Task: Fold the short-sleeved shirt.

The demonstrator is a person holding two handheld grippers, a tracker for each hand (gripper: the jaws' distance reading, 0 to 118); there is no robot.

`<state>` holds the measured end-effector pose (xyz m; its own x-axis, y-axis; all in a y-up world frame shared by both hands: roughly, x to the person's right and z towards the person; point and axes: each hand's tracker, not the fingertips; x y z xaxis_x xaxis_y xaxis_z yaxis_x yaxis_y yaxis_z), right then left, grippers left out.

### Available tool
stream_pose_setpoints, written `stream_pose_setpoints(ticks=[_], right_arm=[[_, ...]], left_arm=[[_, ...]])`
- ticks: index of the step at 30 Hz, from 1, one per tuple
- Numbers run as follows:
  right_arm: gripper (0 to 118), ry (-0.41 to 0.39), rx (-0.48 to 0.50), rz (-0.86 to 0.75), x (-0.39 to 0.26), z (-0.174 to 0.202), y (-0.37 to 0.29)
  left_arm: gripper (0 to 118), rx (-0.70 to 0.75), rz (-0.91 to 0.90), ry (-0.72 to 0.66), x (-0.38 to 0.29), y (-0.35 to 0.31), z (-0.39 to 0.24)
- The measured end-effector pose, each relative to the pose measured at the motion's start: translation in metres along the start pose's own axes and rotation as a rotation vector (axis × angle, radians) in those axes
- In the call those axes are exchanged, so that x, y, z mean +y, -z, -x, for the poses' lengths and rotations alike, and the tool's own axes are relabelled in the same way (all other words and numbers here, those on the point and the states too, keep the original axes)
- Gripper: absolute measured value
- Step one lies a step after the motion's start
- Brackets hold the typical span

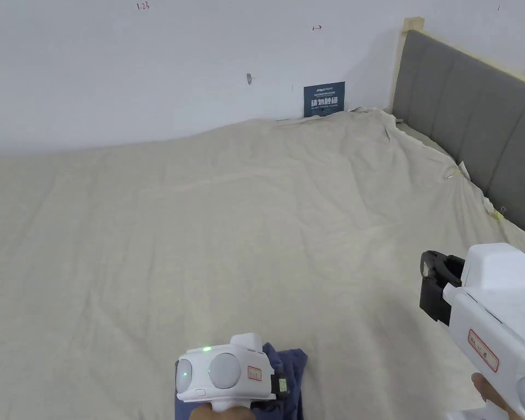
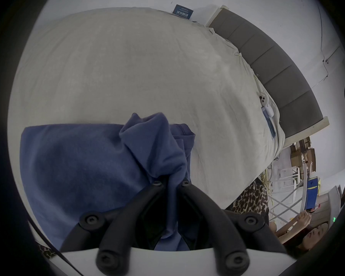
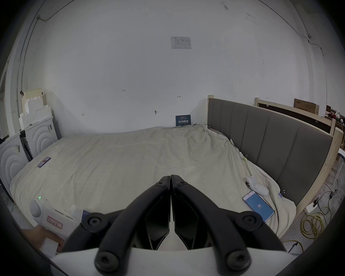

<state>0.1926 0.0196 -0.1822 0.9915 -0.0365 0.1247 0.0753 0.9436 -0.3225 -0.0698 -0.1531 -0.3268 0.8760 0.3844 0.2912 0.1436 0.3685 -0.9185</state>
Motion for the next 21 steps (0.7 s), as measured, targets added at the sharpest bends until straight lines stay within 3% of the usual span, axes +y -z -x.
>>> stream_pose_setpoints(ticks=[2, 5, 7, 10, 18, 21], right_arm=[[0, 0.004, -0.002, 0.003, -0.002, -0.002, 0.001], [0, 0.007, -0.005, 0.005, -0.002, -0.003, 0.002], [0, 0.007, -0.005, 0.006, -0.001, -0.002, 0.001], [0, 0.008, -0.004, 0.004, -0.001, -0.002, 0.002], [0, 0.012, 0.001, -0.016, 0.004, 0.001, -0.002], [0, 0.013, 0.003, -0.021, 0.005, 0.004, -0.004]], left_arm=[[23, 0.013, 0.002, -0.008, 0.001, -0.001, 0.000], [67, -0.082, -0.001, -0.039, 0.006, -0.011, -0.001], [77, -0.093, -0.014, -0.024, 0.006, -0.021, -0.006], [107, -0.077, -0.078, 0.060, 0.007, -0.040, -0.013], [112, -0.040, -0.314, 0.119, 0.005, -0.104, 0.015], [111, 0.028, -0.314, 0.126, 0.005, -0.112, 0.036]])
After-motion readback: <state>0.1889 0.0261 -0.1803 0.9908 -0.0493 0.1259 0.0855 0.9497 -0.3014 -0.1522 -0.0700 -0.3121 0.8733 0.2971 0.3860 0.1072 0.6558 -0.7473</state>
